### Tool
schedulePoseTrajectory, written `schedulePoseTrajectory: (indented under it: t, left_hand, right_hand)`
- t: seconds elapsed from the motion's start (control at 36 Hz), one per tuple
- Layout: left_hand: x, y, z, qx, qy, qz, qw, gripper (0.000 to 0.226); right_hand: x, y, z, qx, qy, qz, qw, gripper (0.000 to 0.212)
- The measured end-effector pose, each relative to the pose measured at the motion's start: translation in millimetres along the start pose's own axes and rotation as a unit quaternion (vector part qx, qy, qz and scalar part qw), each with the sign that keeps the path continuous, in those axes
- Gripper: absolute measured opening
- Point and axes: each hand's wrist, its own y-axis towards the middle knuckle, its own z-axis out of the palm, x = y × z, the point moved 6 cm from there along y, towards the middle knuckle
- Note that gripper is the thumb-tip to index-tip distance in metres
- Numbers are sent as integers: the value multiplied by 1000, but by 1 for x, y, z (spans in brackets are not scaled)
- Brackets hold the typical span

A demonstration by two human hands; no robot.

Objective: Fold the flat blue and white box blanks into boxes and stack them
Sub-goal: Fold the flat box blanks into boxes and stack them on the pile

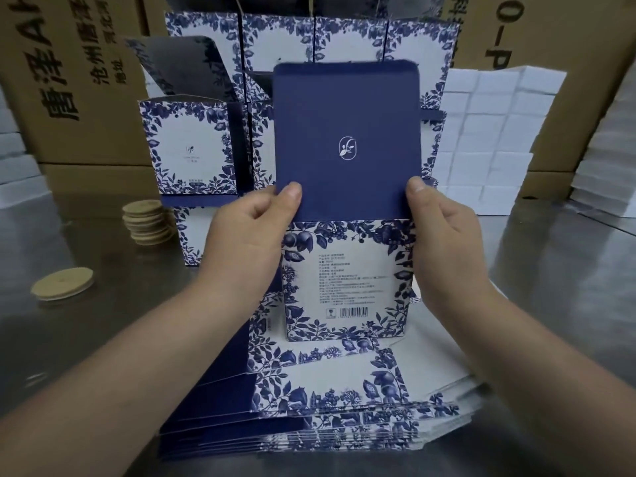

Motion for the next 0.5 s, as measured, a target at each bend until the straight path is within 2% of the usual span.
schedulePoseTrajectory:
  t: [0.11,0.19,0.39,0.5]
  left_hand:
    - [0,1,2,2,-3,19,1000,48]
    - [0,0,2,0,2,28,1000,48]
    - [11,4,1,-4,-17,5,1000,46]
    - [11,4,3,-19,-54,-11,998,22]
  right_hand:
    - [-4,2,-4,-27,11,23,999,46]
    - [-9,4,-3,-21,22,52,998,41]
    - [-11,5,-3,-34,21,60,997,47]
    - [-11,3,-3,-41,22,67,997,42]
